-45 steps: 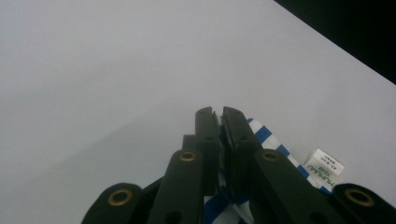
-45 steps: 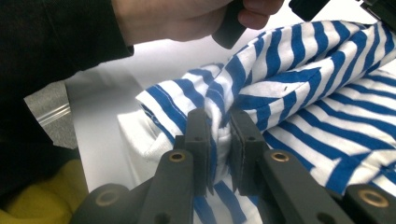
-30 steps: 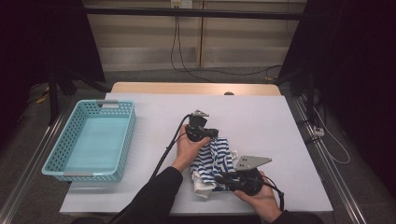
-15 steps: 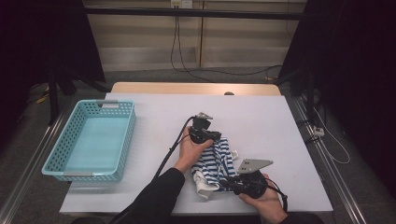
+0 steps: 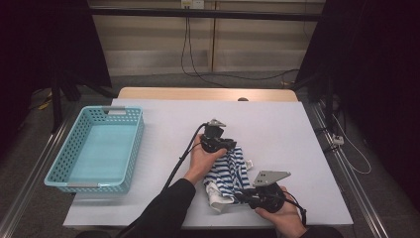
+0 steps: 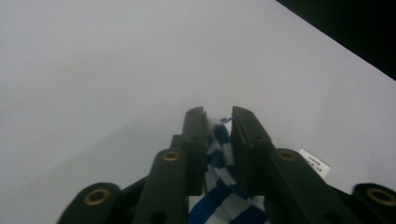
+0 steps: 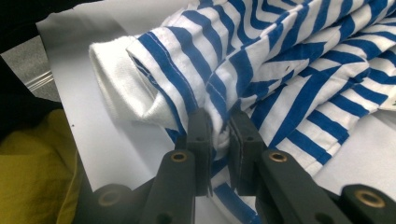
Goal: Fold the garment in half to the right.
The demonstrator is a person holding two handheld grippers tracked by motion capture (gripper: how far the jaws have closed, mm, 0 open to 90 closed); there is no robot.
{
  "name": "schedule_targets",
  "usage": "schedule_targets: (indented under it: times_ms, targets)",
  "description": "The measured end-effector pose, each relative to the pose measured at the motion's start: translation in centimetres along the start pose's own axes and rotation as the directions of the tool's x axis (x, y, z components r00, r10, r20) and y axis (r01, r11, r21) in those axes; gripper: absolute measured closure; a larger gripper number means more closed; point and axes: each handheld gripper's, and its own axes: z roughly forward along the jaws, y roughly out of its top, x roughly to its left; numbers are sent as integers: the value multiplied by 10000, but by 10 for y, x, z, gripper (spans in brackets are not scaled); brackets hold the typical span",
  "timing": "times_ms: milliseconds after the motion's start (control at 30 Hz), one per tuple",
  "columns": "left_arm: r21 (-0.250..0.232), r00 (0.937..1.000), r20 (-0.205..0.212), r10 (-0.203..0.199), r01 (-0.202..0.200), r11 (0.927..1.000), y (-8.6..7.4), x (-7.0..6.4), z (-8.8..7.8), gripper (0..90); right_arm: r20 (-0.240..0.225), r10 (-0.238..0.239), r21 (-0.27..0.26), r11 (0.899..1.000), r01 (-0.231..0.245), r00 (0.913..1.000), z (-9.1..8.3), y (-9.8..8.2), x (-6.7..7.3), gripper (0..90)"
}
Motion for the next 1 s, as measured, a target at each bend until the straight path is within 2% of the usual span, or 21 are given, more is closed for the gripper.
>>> schedule_targets:
  times_ms: [67,200,333,400,467,567,633,800,900,1000]
  targets:
    - [-193,9998,-174,-58,54,9998,0,0,-3,618,16,-11,47,10000,11,10000,-1,-1,0,802]
    - [-414,9991,-407,-100,83,9991,-2,8,-12,480,52,58,-10,10000,-58,10000,-5,-2,0,768]
    - [-499,9968,-654,-466,434,9978,-2,15,-21,322,451,163,29,9999,-164,9989,-8,-4,1,649]
    - [-476,9970,-709,-310,276,9985,-3,15,-25,262,518,179,-69,9998,-175,9985,-10,-3,2,583]
    - [-511,9971,-764,-38,-2,9987,-5,15,-31,237,614,147,-218,9997,-134,9980,-15,-2,3,530]
    - [-541,9944,-1052,120,-177,9984,-6,18,-40,173,825,264,-583,9981,-216,9962,-21,0,1,469]
    - [-671,9941,-1080,24,-97,9977,-8,21,-46,163,1001,351,-787,9965,-273,9944,-24,3,-3,451]
    - [-715,9923,-1236,38,-128,9974,-13,26,-60,151,1189,488,-1330,9906,-328,9917,-25,22,-18,471]
    - [-659,9913,-1301,182,-269,9975,-16,27,-66,151,1544,382,-1406,9899,-163,9873,-21,36,-31,510]
    - [-586,9911,-1301,276,-355,9977,-19,26,-69,144,1680,491,-1442,9892,-247,9846,-13,49,-48,545]
